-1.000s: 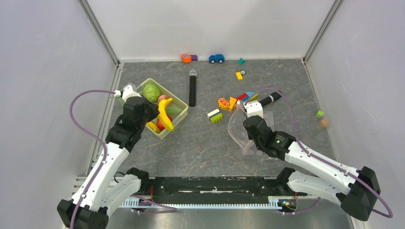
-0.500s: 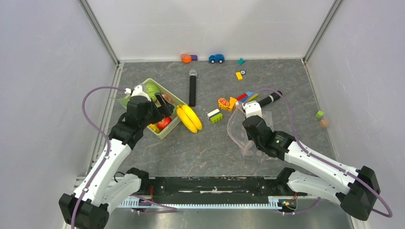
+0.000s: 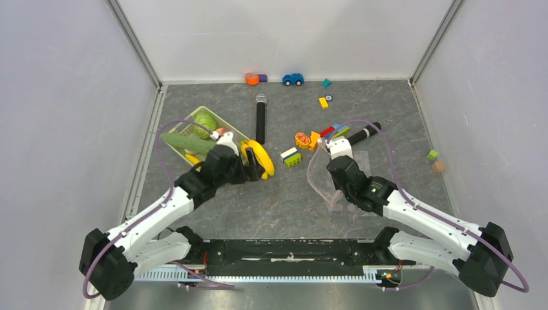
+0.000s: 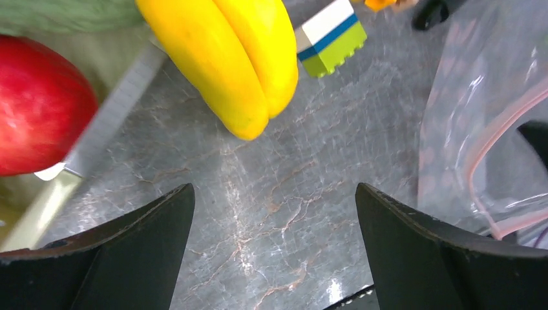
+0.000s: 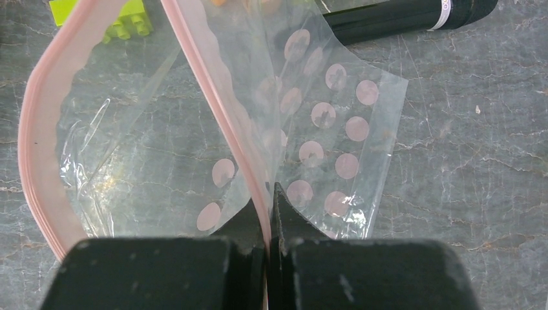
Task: Place the food in the zip-top bag and seal the zipper
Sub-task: Pick up the fake fruit from the center of the board.
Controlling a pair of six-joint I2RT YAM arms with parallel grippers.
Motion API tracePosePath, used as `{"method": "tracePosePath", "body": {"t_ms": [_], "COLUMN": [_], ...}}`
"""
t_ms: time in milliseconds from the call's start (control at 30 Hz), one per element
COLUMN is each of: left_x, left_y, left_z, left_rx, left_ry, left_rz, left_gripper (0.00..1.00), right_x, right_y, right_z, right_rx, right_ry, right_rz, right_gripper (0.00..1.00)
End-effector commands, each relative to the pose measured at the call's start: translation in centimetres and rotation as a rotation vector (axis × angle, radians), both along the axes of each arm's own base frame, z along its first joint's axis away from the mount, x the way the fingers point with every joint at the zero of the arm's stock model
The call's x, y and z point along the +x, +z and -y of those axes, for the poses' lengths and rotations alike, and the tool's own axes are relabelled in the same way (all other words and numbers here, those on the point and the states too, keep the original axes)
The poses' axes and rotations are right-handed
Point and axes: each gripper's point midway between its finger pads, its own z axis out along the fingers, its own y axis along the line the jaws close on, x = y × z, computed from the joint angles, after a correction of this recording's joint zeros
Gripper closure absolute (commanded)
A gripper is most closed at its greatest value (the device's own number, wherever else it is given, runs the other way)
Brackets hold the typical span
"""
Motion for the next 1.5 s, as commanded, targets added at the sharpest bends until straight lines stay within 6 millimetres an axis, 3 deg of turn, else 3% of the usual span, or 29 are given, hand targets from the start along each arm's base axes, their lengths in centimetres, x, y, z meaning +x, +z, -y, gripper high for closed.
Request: {"method": "tracePosePath", "body": {"t_ms": [0,233,600,1033,1200,1400,1467], "left_x": [1.0,2.1,3.2,4.1,4.5,5.2,5.4], "left_y": [-0.6,-1.4,-3.6,-5.8,-5.6,-5.9,-5.8], "left_z": [0.0,0.6,1.6,2.5,2.9,3.6,3.4], "left_rx": [-0.008,-0.086,-0.088,-0.058,-0.094,-0.093,-0.097], "left_ry": [0.126,0.126,0.11,0.095,0.099,0.091,0.106], "left_rz": [0.147,0.315,0.393,0.416,0.456,0.464,0.477], "left_gripper": [0.0,0.0,0.15,0.18,0.2,0.33,0.44], "right_x": [0.8,0.8,0.8,0.9,1.0,1.0,1.0], "right_y": [1.5,1.6,1.5,1.9,2.1,2.0,2.0], "right_z": [-0.8,-0.8,-0.8,-0.6,-0.6,-0.5,-0.5], "right_rx": [0.046,0.053,0.052,0.054,0.054,0.047,0.047], "right_ry": [0.014,0.025,0.03,0.025,0.023,0.019,0.019], "right_rz": [0.05,0.064,0.072,0.087,0.092,0.088,0.088], "right_gripper": [1.0,1.0,1.0,1.0,1.0,1.0,1.0]}}
